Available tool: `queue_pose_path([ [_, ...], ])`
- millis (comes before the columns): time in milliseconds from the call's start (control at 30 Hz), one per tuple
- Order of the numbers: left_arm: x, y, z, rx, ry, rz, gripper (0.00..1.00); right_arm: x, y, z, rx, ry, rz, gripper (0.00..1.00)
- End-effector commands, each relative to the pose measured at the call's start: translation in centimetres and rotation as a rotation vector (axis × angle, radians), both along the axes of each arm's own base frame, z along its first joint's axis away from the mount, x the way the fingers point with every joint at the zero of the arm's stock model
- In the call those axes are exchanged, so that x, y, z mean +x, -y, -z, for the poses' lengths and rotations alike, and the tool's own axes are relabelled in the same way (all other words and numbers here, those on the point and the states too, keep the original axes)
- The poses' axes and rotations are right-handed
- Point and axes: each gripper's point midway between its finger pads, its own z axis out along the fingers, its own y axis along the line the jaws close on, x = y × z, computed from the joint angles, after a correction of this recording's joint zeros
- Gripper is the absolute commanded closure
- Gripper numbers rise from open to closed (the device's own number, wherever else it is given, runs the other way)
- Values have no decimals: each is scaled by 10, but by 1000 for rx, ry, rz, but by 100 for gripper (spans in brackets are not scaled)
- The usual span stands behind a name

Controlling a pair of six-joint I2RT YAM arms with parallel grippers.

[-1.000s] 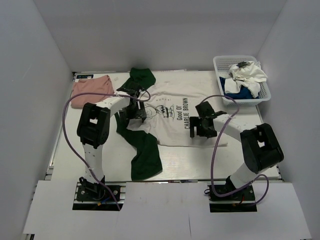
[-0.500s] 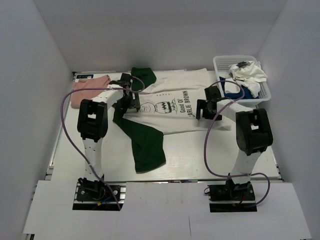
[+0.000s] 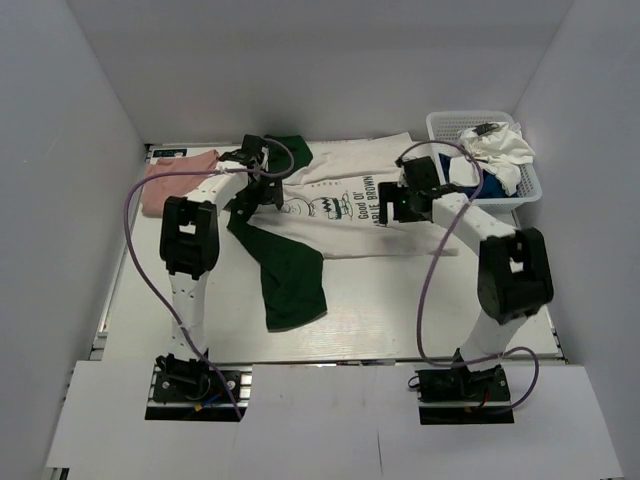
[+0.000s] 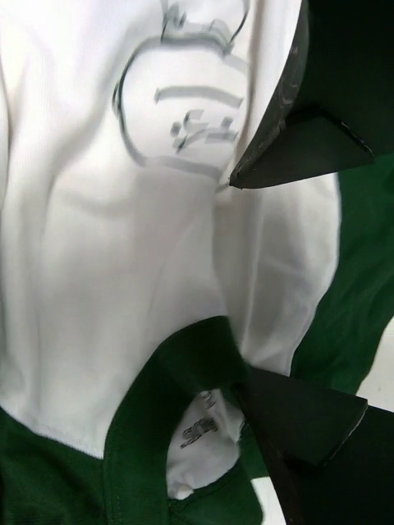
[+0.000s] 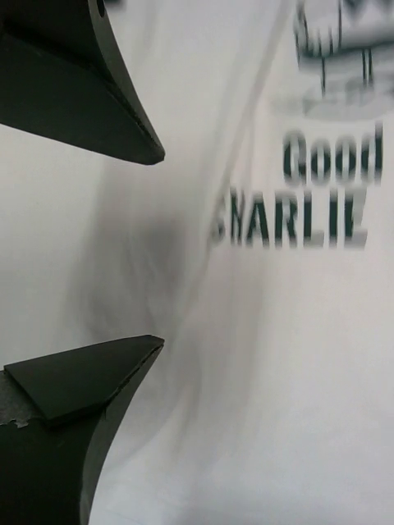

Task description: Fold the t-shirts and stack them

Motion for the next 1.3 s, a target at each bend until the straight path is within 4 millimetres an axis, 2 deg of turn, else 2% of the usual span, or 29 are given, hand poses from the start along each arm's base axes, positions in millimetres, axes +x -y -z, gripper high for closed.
queue_pose_path([
  [0,6,25,-80,-102,153,63,0,-28,-71,-80,116,181,-241,10],
  [33,7,27,-93,-118,183,69,0,-44,-78,-85,128,191,-273,10],
  [67,5,31,-91,-137,177,80,0,-54,-88,-83,132,185,-308,10],
  [100,2,38,-93,-155,180,99,0,-79,-118,-77,149,168,-397,10],
  [133,3,42,-94,-171,188,109,0,-93,-128,-71,156,149,-440,10],
  [167,3,48,-97,-203,192,128,0,-113,-147,-64,157,127,-505,10],
  [200,0,57,-91,-222,172,152,0,-129,-163,-60,152,116,-545,10],
  [233,0,68,-91,-243,173,176,0,-137,-169,-52,148,87,-551,10],
  [267,1,73,-79,-259,154,186,0,-151,-182,-43,144,60,-581,10],
  [333,0,88,-68,-268,136,216,0,-170,-195,-29,129,13,-590,11],
  [367,5,90,-67,-270,142,217,0,-176,-199,-21,117,-10,-603,11],
  [400,3,98,-50,-273,108,231,0,-180,-198,-10,85,-34,-585,13],
  [433,0,102,-42,-269,86,237,0,-185,-205,-9,82,-38,-602,13],
  [467,0,102,-38,-265,72,236,0,-184,-204,7,41,-59,-589,14],
  [533,-3,106,-27,-261,50,243,0,-193,-207,14,0,-76,-606,19],
  [600,-7,103,-16,-249,32,224,0,-199,-206,30,-41,-103,-610,21],
  [633,-10,100,-13,-240,28,219,0,-200,-207,33,-47,-106,-616,29],
  [700,-12,97,-9,-231,26,215,0,-206,-202,46,-71,-133,-625,38],
  [733,-19,95,1,-226,6,212,0,-211,-203,50,-71,-148,-633,48],
  [800,-21,91,6,-208,8,203,0,-218,-194,60,-94,-179,-632,62],
  [833,-29,86,13,-189,-9,208,0,-223,-191,63,-94,-197,-627,77],
  [867,-31,84,17,-183,-11,218,0,-229,-183,66,-100,-214,-621,85],
  [933,-38,76,28,-148,-28,212,0,-237,-182,57,-58,-222,-630,100],
  [967,-41,72,33,-127,-35,217,0,-247,-180,56,-30,-250,-648,100],
  [1000,-42,68,37,-108,-33,208,0,-251,-180,39,10,-228,-661,100],
  [1133,-43,63,45,-83,-39,197,0,-276,-184,6,118,-252,-735,100],
  [1167,-44,62,50,-77,-48,205,0,-293,-187,-6,188,-303,-784,100],
  [1267,-40,60,48,-61,-34,197,0,-318,-191,-30,305,-352,-855,98],
])
